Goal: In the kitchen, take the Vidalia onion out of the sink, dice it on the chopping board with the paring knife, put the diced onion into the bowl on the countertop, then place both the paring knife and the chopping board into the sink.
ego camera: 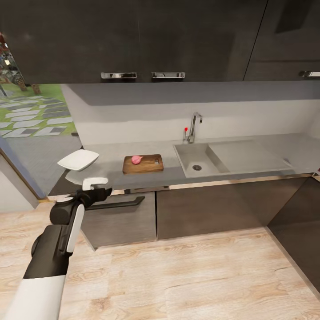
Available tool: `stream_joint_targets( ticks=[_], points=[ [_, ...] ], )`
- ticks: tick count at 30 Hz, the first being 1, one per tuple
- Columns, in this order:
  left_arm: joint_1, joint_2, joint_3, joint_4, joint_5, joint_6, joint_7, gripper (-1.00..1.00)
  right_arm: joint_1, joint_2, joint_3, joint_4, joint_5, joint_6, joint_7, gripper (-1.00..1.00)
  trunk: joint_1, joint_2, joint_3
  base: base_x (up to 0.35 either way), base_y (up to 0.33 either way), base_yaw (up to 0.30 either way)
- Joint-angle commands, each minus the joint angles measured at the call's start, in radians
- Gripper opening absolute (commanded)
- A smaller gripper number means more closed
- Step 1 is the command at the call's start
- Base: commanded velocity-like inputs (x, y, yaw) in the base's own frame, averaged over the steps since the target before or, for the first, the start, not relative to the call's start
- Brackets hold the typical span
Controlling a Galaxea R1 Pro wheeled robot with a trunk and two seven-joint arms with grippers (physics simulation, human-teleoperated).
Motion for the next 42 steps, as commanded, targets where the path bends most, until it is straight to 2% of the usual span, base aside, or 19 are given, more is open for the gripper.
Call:
stream_joint_targets(
  ticks=[1, 4, 8, 14, 21, 24, 27, 29, 34, 39, 42],
  points=[
    [0.017, 0.000, 0.001, -0.006, 0.002, -0.016, -0.001, 1.00, -0.001, 0.000, -0.003, 0.001, 0.011, -0.002, -0.008, 1.00, 0.001, -0.002, -0.002, 0.000, 0.000, 0.000],
    [0.066, 0.000, 0.007, -0.019, 0.002, -0.056, -0.001, 1.00, 0.000, 0.001, -0.003, 0.001, 0.011, -0.002, -0.008, 1.00, 0.001, -0.002, -0.002, 0.000, 0.000, 0.000],
    [0.109, -0.001, 0.051, -0.023, 0.002, -0.106, -0.026, 1.00, -0.001, 0.000, -0.003, 0.001, 0.011, -0.002, -0.008, 1.00, 0.001, -0.002, -0.002, 0.000, 0.000, 0.000],
    [0.173, -0.007, 0.114, -0.024, 0.001, -0.194, -0.132, 1.00, 0.000, 0.000, -0.003, 0.001, 0.011, -0.002, -0.008, 1.00, 0.001, -0.002, -0.002, 0.000, 0.000, 0.000],
    [0.198, -0.011, 0.144, -0.024, -0.002, -0.220, -0.161, 1.00, 0.000, 0.000, -0.003, 0.001, 0.011, -0.001, -0.008, 1.00, 0.001, -0.002, -0.002, 0.000, 0.000, 0.000],
    [0.200, -0.024, 0.158, -0.024, -0.004, -0.226, -0.162, 1.00, -0.001, 0.000, -0.003, 0.001, 0.011, -0.001, -0.008, 1.00, 0.001, -0.002, -0.002, 0.000, 0.000, 0.000],
    [0.204, -0.041, 0.208, -0.024, -0.006, -0.228, -0.163, 1.00, 0.000, 0.000, -0.003, 0.001, 0.011, -0.001, -0.008, 1.00, 0.001, -0.002, -0.002, 0.000, 0.000, 0.000],
    [0.211, -0.053, 0.227, -0.023, -0.008, -0.236, -0.163, 1.00, 0.000, 0.000, -0.003, 0.002, 0.011, -0.001, -0.008, 1.00, 0.001, -0.002, -0.002, 0.000, 0.000, 0.000],
    [0.225, -0.073, 0.244, 0.005, -0.027, -0.263, -0.164, 1.00, 0.000, 0.000, -0.003, 0.008, 0.011, -0.001, -0.007, 1.00, 0.001, -0.002, -0.002, 0.000, 0.000, 0.000],
    [0.229, -0.079, 0.246, 0.051, -0.066, -0.269, -0.164, 1.00, 0.000, 0.000, -0.004, 0.015, 0.011, -0.002, -0.008, 1.00, 0.001, -0.002, -0.002, 0.000, 0.000, 0.000],
    [0.229, -0.081, 0.246, 0.068, -0.077, -0.270, -0.164, 1.00, 0.000, -0.001, -0.004, 0.016, 0.011, -0.002, -0.007, 1.00, 0.001, -0.002, -0.002, 0.000, 0.000, 0.000]
  ],
)
